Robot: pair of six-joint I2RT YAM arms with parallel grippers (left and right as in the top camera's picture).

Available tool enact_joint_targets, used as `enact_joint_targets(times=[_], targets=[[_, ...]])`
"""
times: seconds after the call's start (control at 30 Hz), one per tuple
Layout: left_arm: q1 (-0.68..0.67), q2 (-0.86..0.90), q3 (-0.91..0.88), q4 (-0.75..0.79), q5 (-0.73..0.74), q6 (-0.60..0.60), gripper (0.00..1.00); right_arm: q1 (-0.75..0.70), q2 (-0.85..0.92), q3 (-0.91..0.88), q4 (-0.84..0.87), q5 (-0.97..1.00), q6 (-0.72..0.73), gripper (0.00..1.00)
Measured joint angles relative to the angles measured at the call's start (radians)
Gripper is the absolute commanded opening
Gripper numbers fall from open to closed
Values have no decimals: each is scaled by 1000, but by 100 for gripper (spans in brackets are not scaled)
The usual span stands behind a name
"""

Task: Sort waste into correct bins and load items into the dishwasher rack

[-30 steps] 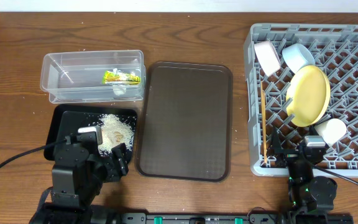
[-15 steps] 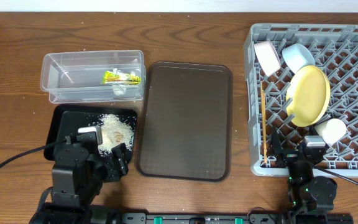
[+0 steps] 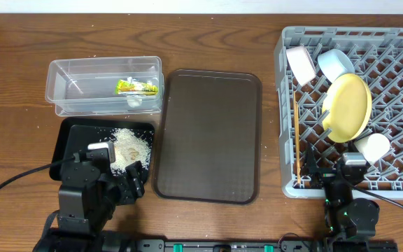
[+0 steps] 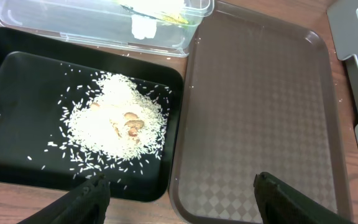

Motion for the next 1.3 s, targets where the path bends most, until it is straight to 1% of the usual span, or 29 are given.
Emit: enact_joint_targets(times=[0.23,0.33,0.53,0.7,0.87,1.03,1.13,1.2,1.3], targets=[[3,0,0,-3,-19,1,77,0,0,0,0,0,0,99],[25,-17,-19,5,-31,1,77,0,0,0,0,0,0,99],[71,-178,-188,117,-48,4,77,0,0,0,0,0,0,99],[105,-351,-390,303,-52,4,77,0,0,0,0,0,0,99],[112,-446,-536,505,-52,4,77,0,0,0,0,0,0,99],[112,-481,-657,757,-52,29,77,0,0,0,0,0,0,99],[112,-486,-716,881,-52,50,77,0,0,0,0,0,0,99],[112,-486,-748,941,-52,64,77,0,0,0,0,0,0,99],[112,-486,-767,954,-53,93,77,0,0,0,0,0,0,99]])
